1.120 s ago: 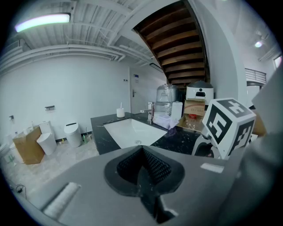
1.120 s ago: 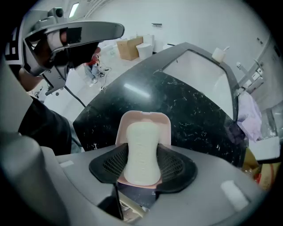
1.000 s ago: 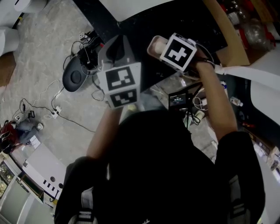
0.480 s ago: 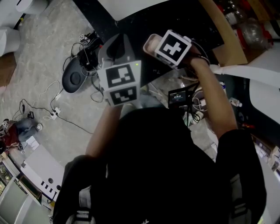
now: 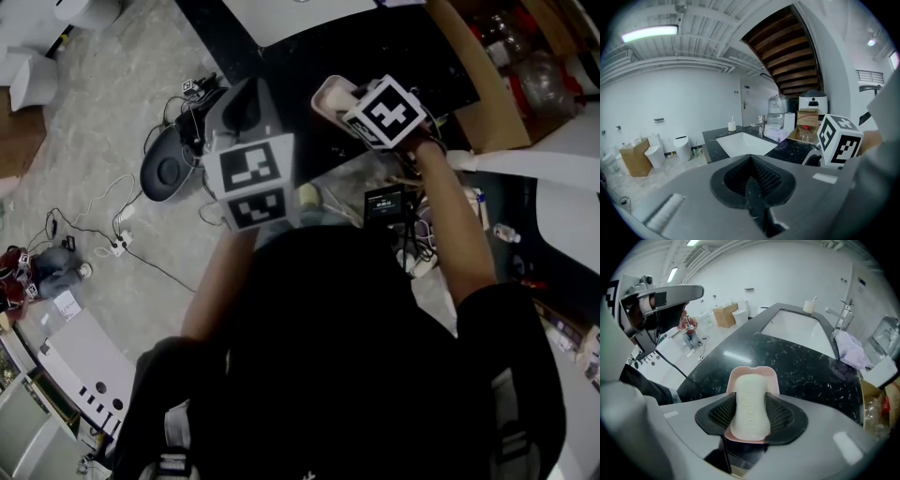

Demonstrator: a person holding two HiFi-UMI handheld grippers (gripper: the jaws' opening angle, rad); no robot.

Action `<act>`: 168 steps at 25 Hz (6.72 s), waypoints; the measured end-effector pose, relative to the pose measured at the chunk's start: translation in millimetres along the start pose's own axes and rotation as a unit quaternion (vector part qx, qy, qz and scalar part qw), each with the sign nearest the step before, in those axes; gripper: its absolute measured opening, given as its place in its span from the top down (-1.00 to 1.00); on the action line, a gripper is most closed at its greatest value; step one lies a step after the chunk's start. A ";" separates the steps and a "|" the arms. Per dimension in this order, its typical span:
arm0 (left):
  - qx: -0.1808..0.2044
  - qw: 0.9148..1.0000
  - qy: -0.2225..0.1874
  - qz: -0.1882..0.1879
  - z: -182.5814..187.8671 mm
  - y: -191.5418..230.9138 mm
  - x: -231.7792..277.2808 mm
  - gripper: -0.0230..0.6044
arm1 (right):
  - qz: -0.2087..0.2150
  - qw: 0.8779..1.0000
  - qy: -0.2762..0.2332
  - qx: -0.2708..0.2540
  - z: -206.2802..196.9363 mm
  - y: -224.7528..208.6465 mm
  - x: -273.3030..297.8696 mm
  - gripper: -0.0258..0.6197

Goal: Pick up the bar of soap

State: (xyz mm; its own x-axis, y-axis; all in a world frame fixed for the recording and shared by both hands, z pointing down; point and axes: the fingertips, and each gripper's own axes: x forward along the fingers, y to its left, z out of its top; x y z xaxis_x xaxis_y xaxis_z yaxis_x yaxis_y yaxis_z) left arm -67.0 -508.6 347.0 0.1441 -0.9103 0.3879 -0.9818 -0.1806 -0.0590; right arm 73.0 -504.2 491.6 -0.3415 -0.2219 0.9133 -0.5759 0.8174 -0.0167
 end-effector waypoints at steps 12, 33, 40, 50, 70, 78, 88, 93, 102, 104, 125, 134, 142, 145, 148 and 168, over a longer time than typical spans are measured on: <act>0.011 1.000 -0.018 -0.001 15.8 6.7 -10.1 0.94 | -0.042 0.982 -0.157 0.093 30.3 -9.8 -38.7 0.34; 0.000 1.000 -0.022 0.004 18.3 11.9 -1.5 0.94 | 0.019 0.996 0.083 0.038 -9.8 1.4 3.5 0.17; -0.013 1.000 -0.023 0.015 14.5 19.0 -1.2 0.94 | 0.017 0.988 0.152 -0.033 -8.0 3.2 10.3 0.19; -0.019 0.999 -0.031 0.021 11.8 28.2 -13.3 0.94 | 0.005 1.000 -0.002 0.025 -5.8 14.5 -1.2 0.25; -0.014 0.999 -0.038 0.026 12.4 31.5 -23.8 0.94 | -0.001 0.986 0.158 -0.061 -14.3 35.0 -1.1 0.30; -0.018 0.999 -0.040 0.029 16.6 35.8 -23.3 0.94 | -0.028 0.986 0.150 -0.069 -15.0 28.9 -6.1 0.32; -0.015 0.999 -0.040 0.026 15.8 30.5 -23.6 0.94 | -0.007 1.000 0.004 0.016 -5.2 20.3 -22.6 0.32; -0.009 0.999 -0.038 0.022 15.2 28.4 -21.9 0.94 | 0.004 0.996 -0.068 0.053 8.3 21.1 -32.5 0.32; 0.001 0.999 -0.039 0.012 20.7 20.9 -25.8 0.94 | 0.010 0.971 -0.215 0.109 44.4 34.8 -77.4 0.32; 0.000 0.999 -0.040 0.010 19.8 23.4 -30.2 0.94 | 0.009 0.962 -0.246 0.120 54.0 40.8 -88.6 0.32; -0.005 0.999 -0.045 -0.001 -24.8 60.0 -156.8 0.94 | -0.054 0.906 -0.387 0.162 67.4 160.2 -163.7 0.32; -0.001 0.999 -0.052 -0.004 -52.4 65.3 -227.5 0.94 | -0.081 0.876 -0.450 0.157 52.4 231.2 -202.4 0.32; 0.000 0.998 -0.060 -0.012 -72.6 61.9 -283.0 0.94 | -0.095 0.861 -0.476 0.152 31.9 289.2 -227.9 0.32; 0.000 0.998 -0.060 -0.018 -81.3 53.5 -300.6 0.94 | -0.093 0.859 -0.481 0.150 20.3 308.3 -237.7 0.32; 0.000 0.998 -0.063 -0.020 -84.7 45.7 -314.7 0.94 | -0.092 0.857 -0.485 0.146 10.7 322.8 -247.0 0.32; -0.002 0.998 -0.062 -0.015 -100.7 -53.6 -392.2 0.94 | -0.077 0.854 -0.496 0.140 -88.9 351.7 -303.5 0.32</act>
State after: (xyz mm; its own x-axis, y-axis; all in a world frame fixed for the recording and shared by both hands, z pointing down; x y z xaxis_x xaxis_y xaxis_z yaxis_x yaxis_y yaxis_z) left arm -83.3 -104.3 290.6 0.1878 -0.9433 0.2736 -0.9771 -0.2077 -0.0454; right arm 40.1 -102.1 244.8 -0.6267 -0.7696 0.1222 -0.7781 0.6095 -0.1518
